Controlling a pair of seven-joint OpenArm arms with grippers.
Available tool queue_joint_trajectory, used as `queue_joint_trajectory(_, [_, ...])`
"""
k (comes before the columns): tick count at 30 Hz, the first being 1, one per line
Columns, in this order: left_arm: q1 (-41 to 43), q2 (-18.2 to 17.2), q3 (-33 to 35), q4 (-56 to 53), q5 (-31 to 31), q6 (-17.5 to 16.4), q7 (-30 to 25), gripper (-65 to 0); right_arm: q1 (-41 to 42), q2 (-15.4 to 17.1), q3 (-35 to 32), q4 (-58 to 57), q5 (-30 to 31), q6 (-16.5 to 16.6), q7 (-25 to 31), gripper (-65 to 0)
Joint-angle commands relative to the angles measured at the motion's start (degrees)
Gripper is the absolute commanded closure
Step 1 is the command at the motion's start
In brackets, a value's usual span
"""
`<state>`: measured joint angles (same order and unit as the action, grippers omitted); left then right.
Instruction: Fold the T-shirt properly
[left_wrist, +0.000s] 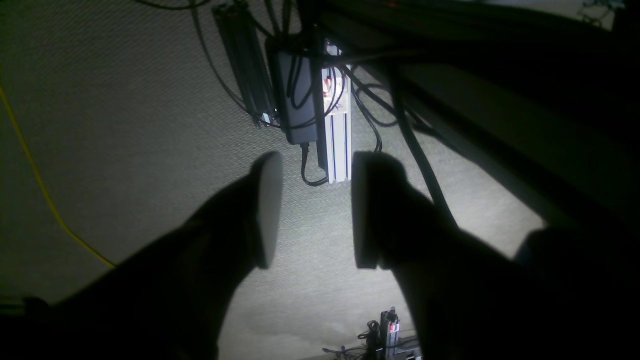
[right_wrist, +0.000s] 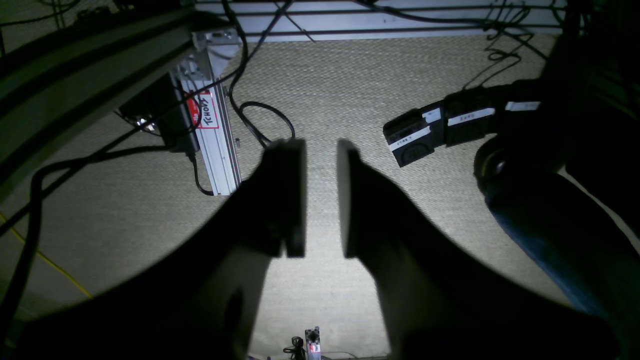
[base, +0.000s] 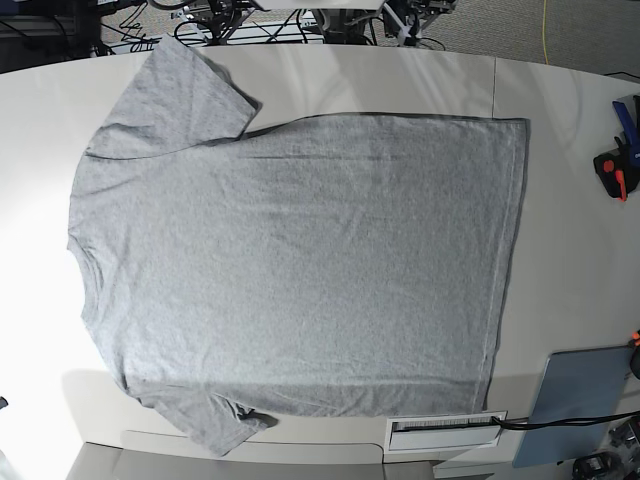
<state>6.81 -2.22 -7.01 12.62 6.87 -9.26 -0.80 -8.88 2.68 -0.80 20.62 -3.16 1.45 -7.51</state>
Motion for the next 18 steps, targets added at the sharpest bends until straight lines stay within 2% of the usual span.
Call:
queue_joint_trajectory(1, [0.17, -0.07, 0.33, 0.13, -0.02, -0.11, -0.35, -24.1, -0.15, 0.22, 0.11, 0.26, -0.33, -0.07, 0.02, -11.6])
queue_joint_trajectory(10, [0.15, -1.14, 0.46, 0.13, -0.11, -0.15, -0.37, -24.1, -0.17, 1.68, 0.00, 0.26, -2.49, 0.07, 0.02, -11.6])
queue_joint_trajectory(18, [0.15, -2.71, 0.46, 0.13, -2.99, -0.46, -0.35, -24.1, -0.57, 3.21, 0.00, 0.26, -5.11, 0.22, -0.20, -11.6])
